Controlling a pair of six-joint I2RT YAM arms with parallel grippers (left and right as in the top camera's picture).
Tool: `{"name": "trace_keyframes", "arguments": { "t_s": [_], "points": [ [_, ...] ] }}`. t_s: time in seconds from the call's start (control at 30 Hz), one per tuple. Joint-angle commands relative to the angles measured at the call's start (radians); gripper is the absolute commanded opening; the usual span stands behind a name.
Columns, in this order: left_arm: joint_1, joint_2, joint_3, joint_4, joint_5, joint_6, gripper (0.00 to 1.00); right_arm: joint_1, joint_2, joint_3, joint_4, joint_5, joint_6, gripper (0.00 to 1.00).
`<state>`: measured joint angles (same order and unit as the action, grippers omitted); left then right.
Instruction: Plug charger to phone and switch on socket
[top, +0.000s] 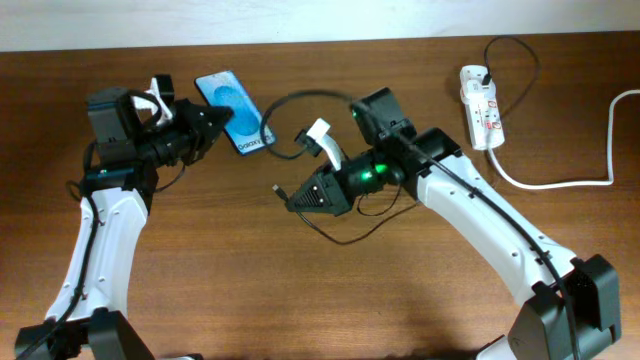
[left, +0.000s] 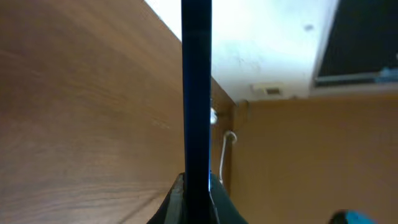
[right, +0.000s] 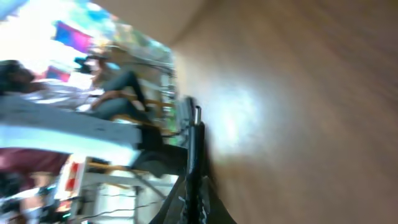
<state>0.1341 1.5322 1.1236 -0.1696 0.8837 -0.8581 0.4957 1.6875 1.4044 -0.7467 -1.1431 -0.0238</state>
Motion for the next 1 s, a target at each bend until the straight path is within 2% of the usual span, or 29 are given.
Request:
{"name": "trace_keyframes", "arguments": {
  "t_s": [0.0,0.1,0.3,0.57,0.77,0.83,0.97],
  "points": [
    [0.005,-0.003,0.003,0.021,0.111,0.050,0.00,-0.006,0.027,-0.004,0.070,-0.261,0.006,0.04],
    [0.005,-0.003,0.003,0.059,0.162,0.048,0.00,-0.006,0.079,-0.004,0.144,-0.369,0.006,0.04],
    [0.005,-0.003,0.003,0.129,0.194,0.041,0.00,-0.007,0.185,-0.004,0.153,-0.408,0.006,0.04],
    [0.005,-0.003,0.003,0.205,0.194,0.041,0.00,-0.051,0.187,-0.004,0.213,-0.408,0.015,0.04],
    [0.005,-0.003,0.003,0.262,0.193,-0.003,0.00,-0.088,0.188,-0.004,0.225,-0.408,0.034,0.04],
    [0.005,-0.003,0.003,0.285,0.188,-0.038,0.00,-0.092,0.190,-0.004,0.260,-0.408,0.076,0.04],
    [0.003,-0.003,0.003,0.366,0.190,-0.096,0.00,-0.092,0.220,-0.004,0.418,-0.408,0.248,0.04]
  ]
}}
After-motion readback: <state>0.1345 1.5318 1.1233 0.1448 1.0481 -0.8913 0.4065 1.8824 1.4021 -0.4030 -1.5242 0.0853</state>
